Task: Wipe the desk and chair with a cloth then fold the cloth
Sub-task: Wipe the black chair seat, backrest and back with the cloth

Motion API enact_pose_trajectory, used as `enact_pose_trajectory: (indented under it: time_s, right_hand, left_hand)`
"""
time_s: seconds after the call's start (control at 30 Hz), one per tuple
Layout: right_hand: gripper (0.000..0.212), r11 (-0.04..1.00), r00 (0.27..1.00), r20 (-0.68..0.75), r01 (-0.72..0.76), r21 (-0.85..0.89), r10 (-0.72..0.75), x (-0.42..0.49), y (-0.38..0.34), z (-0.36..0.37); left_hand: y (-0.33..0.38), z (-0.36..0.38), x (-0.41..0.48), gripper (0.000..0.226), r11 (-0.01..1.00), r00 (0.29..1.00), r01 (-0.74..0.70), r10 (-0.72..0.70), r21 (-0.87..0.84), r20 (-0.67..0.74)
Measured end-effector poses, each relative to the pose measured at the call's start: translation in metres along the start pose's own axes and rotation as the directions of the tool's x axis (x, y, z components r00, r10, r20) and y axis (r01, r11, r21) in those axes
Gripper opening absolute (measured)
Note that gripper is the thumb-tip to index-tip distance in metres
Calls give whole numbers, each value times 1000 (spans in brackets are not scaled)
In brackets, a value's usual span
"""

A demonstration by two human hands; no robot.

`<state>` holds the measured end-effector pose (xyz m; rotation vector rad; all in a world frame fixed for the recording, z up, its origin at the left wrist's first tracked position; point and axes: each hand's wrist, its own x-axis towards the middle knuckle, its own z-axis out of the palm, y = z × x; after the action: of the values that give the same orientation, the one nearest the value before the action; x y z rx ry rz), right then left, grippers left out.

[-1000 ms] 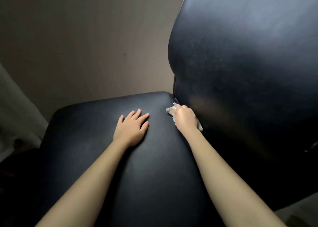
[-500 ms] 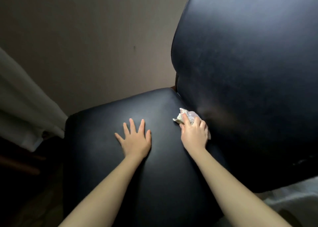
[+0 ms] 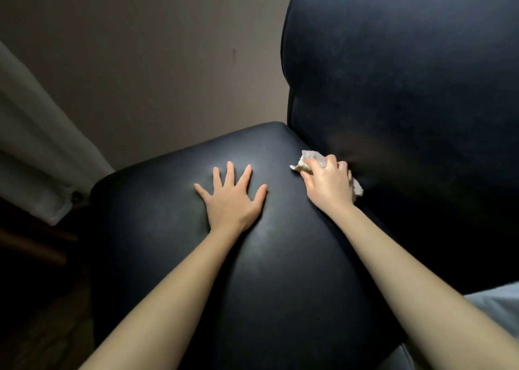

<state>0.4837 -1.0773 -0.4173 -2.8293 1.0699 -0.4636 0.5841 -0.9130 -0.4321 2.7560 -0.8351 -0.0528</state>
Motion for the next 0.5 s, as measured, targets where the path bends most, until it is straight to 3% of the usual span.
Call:
enact_pose_trajectory:
  time_s: [0.17,0.27,0.4,0.5]
  right_hand:
    - [32,1000,998,60,4,-3,-4,-3,3,-5]
    - [37,997,963,258,-64,-38,71,-3,-1,-14]
    - [37,997,848,526,-73,-1,63,5,-7,-46]
    - [31,991,823,565,-111,74,50,-1,-18,-72]
  left_hand:
    - [1,-7,-5,53,999,997,-28,27,19,72]
    - [2,-20,-14,51,998,973,-60,50,36,225]
    - [-2,-53,-11,52,990,830,-133,81,56,552]
    - [-5,-81,-4,51,985,671,-149,35,89,740]
